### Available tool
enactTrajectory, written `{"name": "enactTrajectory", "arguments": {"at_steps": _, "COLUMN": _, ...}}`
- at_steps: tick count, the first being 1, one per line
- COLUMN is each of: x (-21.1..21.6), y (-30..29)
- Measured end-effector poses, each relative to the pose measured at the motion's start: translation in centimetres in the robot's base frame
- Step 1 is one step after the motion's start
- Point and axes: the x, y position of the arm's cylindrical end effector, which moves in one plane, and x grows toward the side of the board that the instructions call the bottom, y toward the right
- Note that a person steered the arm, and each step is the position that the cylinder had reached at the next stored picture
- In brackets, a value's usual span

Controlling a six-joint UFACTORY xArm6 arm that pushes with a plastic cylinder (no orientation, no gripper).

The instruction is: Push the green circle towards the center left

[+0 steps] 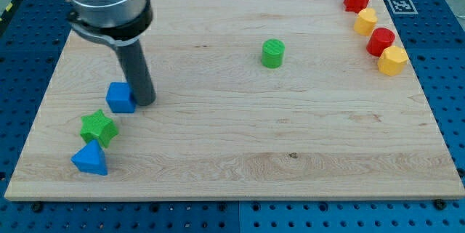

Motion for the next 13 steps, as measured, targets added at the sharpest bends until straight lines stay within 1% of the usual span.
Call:
{"name": "enactTrajectory", "arguments": {"at_steps": 1, "x": 0.0, "y": -2.2}}
{"name": "enactTrajectory", "arguments": {"at_steps": 2, "x": 0.0, "y": -1.9}}
{"name": "enactTrajectory", "arguments": {"at_steps": 3, "x": 0.5, "y": 4.8}}
{"name": "enactTrajectory", "arguments": {"at_steps": 4, "x": 1.5, "y": 14.6}}
{"name": "enactTrajectory", "arguments": {"at_steps": 5, "x": 1.3, "y": 25.8}}
{"name": "enactTrajectory", "arguments": {"at_steps": 6, "x": -0.8, "y": 32.9}}
{"name": "enactTrajectory", "arguments": {"at_steps": 7, "x": -4.9, "y": 34.0}}
{"name": "enactTrajectory", "arguments": {"at_steps": 8, "x": -7.5, "y": 33.0}}
{"name": "enactTrajectory", "arguments": {"at_steps": 9, "x": -8.7, "y": 30.2}}
{"name": "enactTrajectory", "arguments": {"at_steps": 13, "x": -9.1, "y": 15.2}}
